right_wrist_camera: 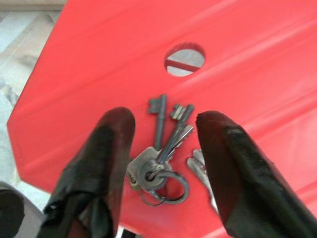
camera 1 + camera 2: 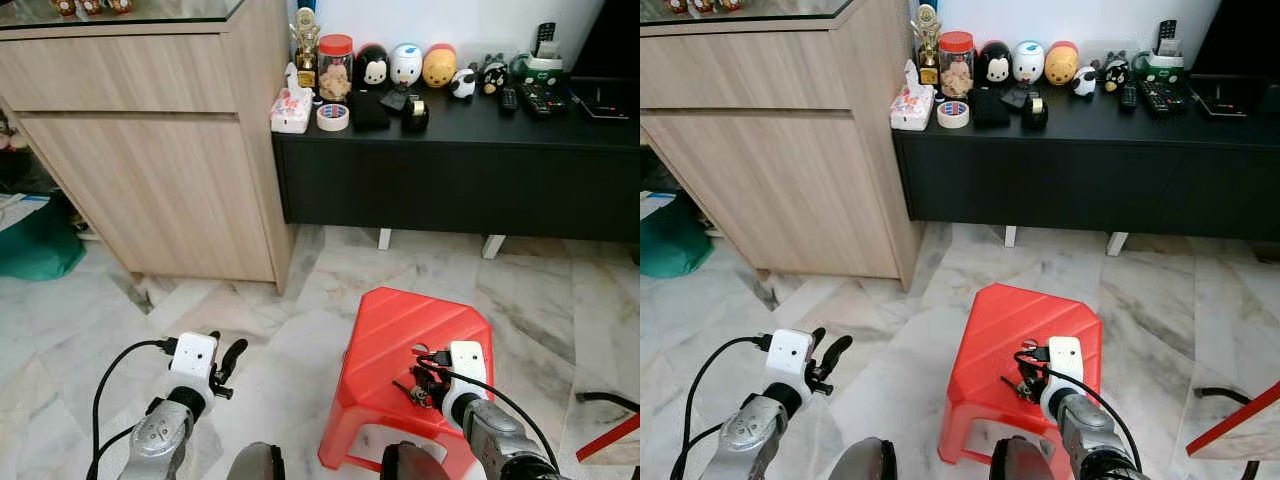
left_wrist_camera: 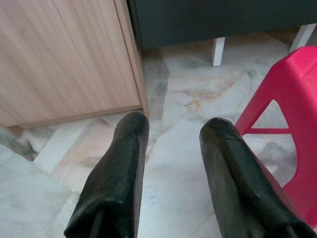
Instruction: Hang keys on a hook
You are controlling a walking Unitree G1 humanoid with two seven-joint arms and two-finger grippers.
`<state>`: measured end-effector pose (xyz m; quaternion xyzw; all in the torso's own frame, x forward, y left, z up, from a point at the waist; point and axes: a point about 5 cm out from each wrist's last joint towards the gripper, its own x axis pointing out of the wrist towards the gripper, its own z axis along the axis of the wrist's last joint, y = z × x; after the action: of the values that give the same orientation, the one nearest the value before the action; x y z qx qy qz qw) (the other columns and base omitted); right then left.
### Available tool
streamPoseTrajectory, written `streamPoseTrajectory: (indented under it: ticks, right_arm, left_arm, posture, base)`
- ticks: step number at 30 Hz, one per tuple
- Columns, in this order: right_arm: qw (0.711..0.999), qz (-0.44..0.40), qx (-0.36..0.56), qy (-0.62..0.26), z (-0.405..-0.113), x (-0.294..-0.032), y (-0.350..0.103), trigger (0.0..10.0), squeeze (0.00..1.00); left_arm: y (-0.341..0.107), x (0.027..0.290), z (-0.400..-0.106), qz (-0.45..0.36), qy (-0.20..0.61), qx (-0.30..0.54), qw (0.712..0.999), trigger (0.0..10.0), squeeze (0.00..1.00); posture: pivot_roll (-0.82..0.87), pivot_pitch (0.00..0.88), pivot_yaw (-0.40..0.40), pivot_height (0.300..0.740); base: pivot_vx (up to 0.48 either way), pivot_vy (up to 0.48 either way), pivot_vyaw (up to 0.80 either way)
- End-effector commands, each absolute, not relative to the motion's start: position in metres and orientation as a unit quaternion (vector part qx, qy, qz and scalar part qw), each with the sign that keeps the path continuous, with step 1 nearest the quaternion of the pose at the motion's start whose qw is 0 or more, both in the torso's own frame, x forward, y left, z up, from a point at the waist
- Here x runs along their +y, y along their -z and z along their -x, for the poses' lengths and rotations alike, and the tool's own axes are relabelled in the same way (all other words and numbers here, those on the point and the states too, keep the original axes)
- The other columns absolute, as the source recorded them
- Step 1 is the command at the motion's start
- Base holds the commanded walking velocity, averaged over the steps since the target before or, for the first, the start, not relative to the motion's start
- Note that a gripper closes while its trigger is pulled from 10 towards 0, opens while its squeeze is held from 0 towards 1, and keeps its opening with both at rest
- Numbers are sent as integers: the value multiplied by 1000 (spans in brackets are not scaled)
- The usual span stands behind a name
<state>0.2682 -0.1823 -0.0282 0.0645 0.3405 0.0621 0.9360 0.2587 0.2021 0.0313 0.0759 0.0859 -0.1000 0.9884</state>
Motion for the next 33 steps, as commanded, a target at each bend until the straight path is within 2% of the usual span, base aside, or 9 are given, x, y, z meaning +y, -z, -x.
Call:
streamPoseTrajectory:
  ticks: [1,7,8,9,10,31,32,33]
  right_arm:
    - [931,-71,353,-65,-264,-178,32,10000,1000]
    - [926,-68,367,-49,-259,-177,38,10000,1000]
    - [926,-70,368,-50,-258,-177,38,10000,584]
    - [926,-70,368,-50,-258,-177,38,10000,584]
    - [924,-71,373,-48,-255,-178,41,10000,0]
    - [917,-86,387,-36,-243,-177,49,10000,0]
    - [917,-87,386,-35,-243,-176,49,9608,0]
    - [917,-91,386,-33,-242,-176,50,0,0]
  left_arm:
    - [-30,205,-256,-81,101,93,987,10000,0]
    - [-31,208,-253,-83,102,96,987,10000,0]
    - [-30,208,-252,-84,102,97,987,10000,0]
    - [-30,208,-252,-84,102,97,987,10000,0]
    - [-31,208,-252,-84,101,98,986,10000,0]
    - [-31,209,-250,-88,102,102,986,10000,0]
    - [-31,209,-250,-88,103,103,985,10000,0]
    - [-31,208,-250,-89,103,103,985,10000,0]
  posture:
    - [131,72,23,628]
    - [134,82,28,628]
    - [134,86,30,628]
    - [134,86,30,628]
    - [134,86,31,628]
    - [143,104,38,628]
    - [141,105,38,628]
    - [141,105,38,628]
  base:
    - [0,0,0]
    - [0,0,0]
    - [0,0,0]
    - [0,0,0]
    - [0,0,0]
    - [0,0,0]
    - [0,0,0]
    - [0,0,0]
